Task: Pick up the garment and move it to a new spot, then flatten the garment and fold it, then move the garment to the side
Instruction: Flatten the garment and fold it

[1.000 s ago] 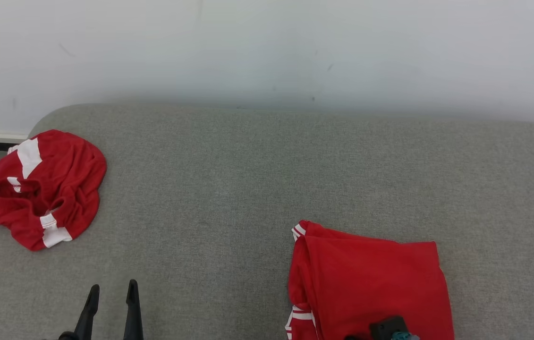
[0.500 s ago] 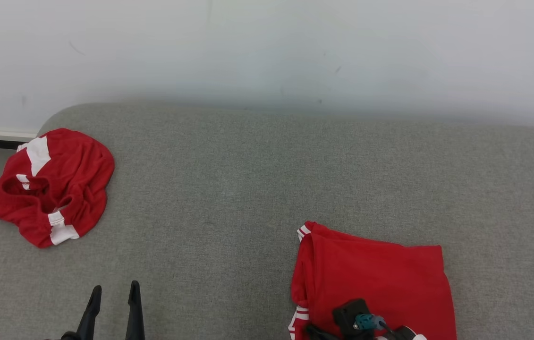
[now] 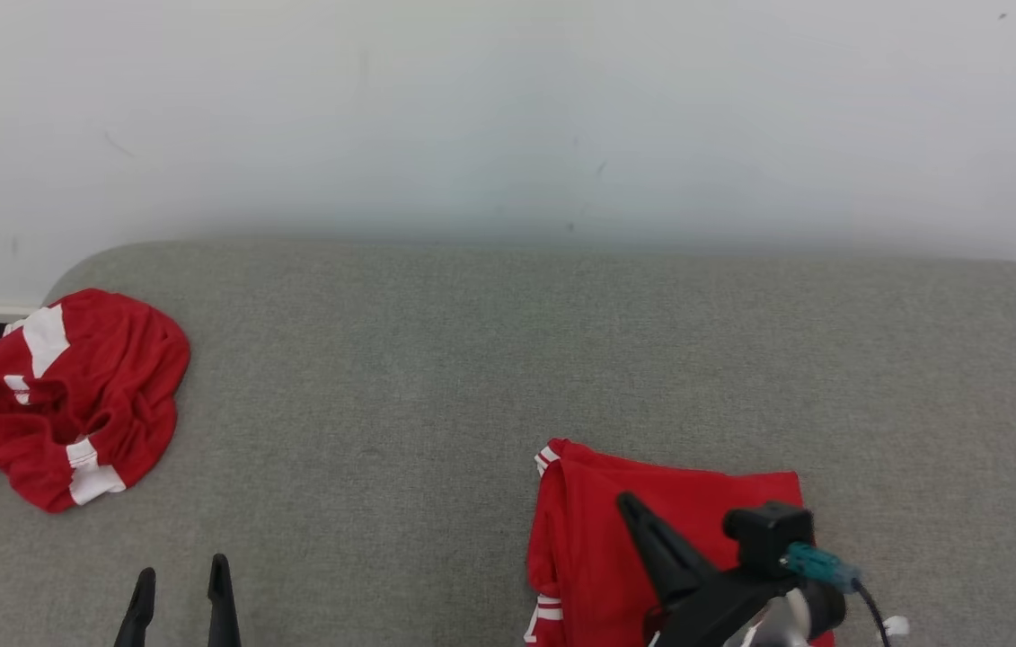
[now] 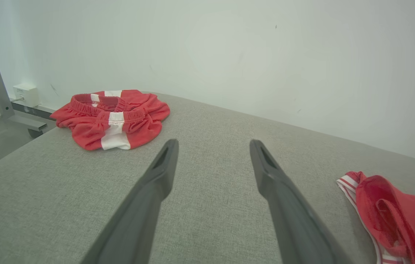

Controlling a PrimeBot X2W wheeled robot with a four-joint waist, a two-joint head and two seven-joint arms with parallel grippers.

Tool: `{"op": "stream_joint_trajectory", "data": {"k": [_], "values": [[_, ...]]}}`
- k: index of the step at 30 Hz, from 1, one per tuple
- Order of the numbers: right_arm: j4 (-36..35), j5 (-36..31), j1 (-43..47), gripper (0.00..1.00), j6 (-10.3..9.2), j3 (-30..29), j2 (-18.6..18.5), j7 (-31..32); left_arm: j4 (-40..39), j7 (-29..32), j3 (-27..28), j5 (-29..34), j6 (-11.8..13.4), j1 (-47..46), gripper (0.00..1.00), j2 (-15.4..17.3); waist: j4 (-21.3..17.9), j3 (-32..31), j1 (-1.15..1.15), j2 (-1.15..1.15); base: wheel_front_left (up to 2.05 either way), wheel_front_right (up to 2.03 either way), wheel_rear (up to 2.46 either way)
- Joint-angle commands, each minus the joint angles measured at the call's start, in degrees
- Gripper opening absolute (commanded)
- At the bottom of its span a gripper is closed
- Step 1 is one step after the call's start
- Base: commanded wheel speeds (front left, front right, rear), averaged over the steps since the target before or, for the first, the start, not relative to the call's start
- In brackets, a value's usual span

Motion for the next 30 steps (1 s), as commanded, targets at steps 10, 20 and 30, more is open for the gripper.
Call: {"op": "stream_joint_trajectory", "data": {"k": [10,20,30], "values": [[-9.9,-10.8,4.2,0.49,-0.14,-15.7,0.0,-3.9,-1.4,-0.1,1.9,0.1,0.5,1.7,1.0,0.0,-5.9,-2.3,0.0,0.0,0.0,0.0,0.0],[-10.1,-13.8,7.1,1.0,-0.14,-19.4,-1.7,-5.4,-1.3,-0.1,1.1,0.9,1.0,0.3,1.0,0.0,-7.8,-3.1,0.0,0.0,0.0,0.0,0.0],[-5.9,-12.5,7.6,1.0,-0.14,-17.6,-3.6,-7.4,0.9,-0.1,0.0,1.9,0.8,-0.7,1.0,0.0,-9.3,-4.1,0.0,0.0,0.0,0.0,0.0]]}}
